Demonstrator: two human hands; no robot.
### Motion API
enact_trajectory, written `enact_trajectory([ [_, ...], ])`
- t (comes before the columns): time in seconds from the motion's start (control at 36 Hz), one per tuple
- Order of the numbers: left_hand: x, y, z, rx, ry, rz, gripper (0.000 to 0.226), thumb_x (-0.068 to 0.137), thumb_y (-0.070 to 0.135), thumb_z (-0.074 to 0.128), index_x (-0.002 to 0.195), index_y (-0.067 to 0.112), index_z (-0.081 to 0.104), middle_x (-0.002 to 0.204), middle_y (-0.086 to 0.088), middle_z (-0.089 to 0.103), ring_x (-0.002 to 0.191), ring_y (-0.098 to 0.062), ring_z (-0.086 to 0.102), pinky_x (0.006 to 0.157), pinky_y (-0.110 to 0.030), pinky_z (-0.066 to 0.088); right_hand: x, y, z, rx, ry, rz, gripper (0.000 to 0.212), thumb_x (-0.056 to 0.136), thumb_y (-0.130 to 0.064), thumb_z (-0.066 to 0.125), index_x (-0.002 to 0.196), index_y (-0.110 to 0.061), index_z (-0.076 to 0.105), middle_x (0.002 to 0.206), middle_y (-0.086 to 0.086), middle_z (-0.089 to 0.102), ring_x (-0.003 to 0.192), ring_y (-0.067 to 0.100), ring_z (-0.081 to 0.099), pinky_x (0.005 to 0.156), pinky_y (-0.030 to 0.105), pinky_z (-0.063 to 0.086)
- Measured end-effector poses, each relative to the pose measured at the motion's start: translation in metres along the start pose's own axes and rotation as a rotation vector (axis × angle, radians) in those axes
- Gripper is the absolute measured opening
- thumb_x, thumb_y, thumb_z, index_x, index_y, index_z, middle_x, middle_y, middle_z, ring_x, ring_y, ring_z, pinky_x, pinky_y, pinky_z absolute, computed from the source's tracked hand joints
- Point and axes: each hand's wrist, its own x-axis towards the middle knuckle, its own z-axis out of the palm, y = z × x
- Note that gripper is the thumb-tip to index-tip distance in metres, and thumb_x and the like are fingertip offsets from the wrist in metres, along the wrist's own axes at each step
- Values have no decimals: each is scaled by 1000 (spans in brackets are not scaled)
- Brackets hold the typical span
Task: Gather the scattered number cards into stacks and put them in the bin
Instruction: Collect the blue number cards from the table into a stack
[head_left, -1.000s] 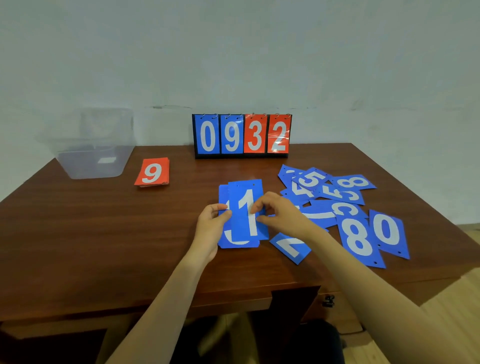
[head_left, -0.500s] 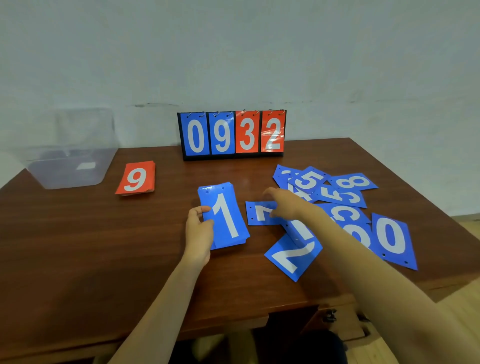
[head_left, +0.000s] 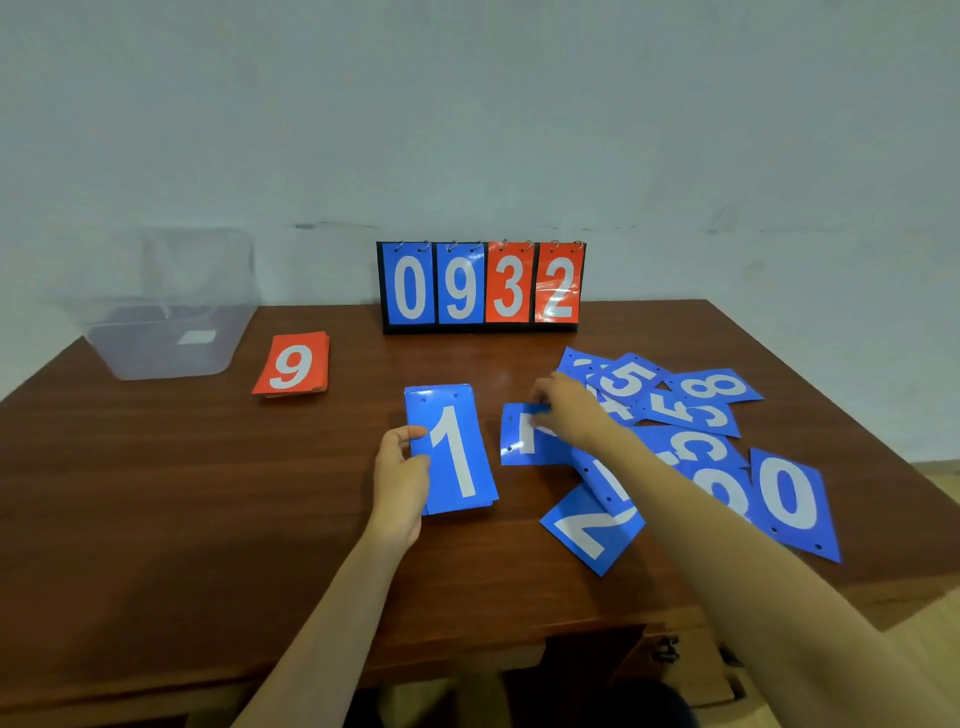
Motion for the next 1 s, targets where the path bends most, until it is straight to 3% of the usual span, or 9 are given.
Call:
enact_trajectory([
  [0.11, -8, 4, -5, 32, 20, 27, 24, 96, 4, 46, 113, 22, 51, 120, 3, 46, 86, -9, 58, 76, -37, 56, -18, -15, -16, 261, 363, -109, 11, 90, -9, 58, 100, -8, 64, 102, 6, 60, 92, 19, 57, 79, 25, 47],
  [0.25, -18, 8, -8, 107, 68, 134, 31, 95, -2, 42, 112, 22, 52, 117, 9, 41, 78, -8, 54, 56, -23, 44, -50, -44, -43, 579, 543, -108, 15, 93, -15, 57, 106, -10, 62, 100, -5, 60, 92, 4, 54, 66, 6, 42],
  [0.39, -31, 10, -5, 124, 58, 173, 31, 95, -2, 41, 108, 23, 52, 112, 7, 42, 72, -5, 50, 63, -29, 49, -77, -56, -52, 895, 462, -77, 8, 95, -20, 55, 102, -17, 54, 93, -3, 62, 81, 6, 63, 61, 15, 51],
  [0.47, -37, 10, -2, 84, 4, 155, 29, 94, -1, 42, 103, 24, 54, 116, 3, 50, 68, -4, 47, 74, -41, 51, -88, -52, -48, 836, 360, -17, 16, 93, -21, 58, 105, -10, 57, 79, -2, 60, 63, 6, 58, 58, 24, 52],
  [0.56, -45, 10, 5, 22, -57, 133, 24, 94, 4, 46, 96, 25, 57, 117, 0, 55, 74, -14, 54, 71, -42, 48, -99, -43, -40, 780, 285, 66, 17, 91, -21, 62, 105, -12, 59, 75, 0, 57, 60, 14, 57, 64, 36, 56],
  [0.67, -56, 7, 20, -31, -184, 170, 8, 90, 14, 61, 93, 20, 58, 112, -8, 63, 101, -25, 63, 83, -47, 52, -112, -34, -31, 720, 274, 104, 14, 89, -22, 64, 99, -15, 57, 79, 1, 58, 53, 11, 57, 54, 23, 54],
  [0.78, -60, 1, 35, -6, -259, 194, 19, 87, 5, 64, 93, 20, 54, 115, -7, 61, 106, -29, 61, 88, -52, 52, -120, -28, -25, 753, 288, 103, 22, 86, -19, 68, 98, -9, 52, 67, 3, 56, 44, 7, 55, 46, 18, 50],
  [0.89, -59, -6, 50, 18, -274, 194, 23, 90, -3, 56, 91, 19, 52, 111, -8, 59, 100, -28, 62, 83, -49, 53, -121, -10, -22, 665, 266, 145, 29, 84, -26, 71, 99, -14, 49, 74, -1, 56, 63, 13, 56, 56, 20, 48],
  [1.0, -52, -14, 60, 50, -232, 183, 24, 91, -2, 54, 91, 22, 53, 114, -11, 59, 94, -30, 60, 81, -51, 51, -110, 23, -19, 518, 243, 273, 37, 86, -33, 67, 111, -10, 53, 100, 4, 61, 90, 19, 58, 78, 29, 48],
])
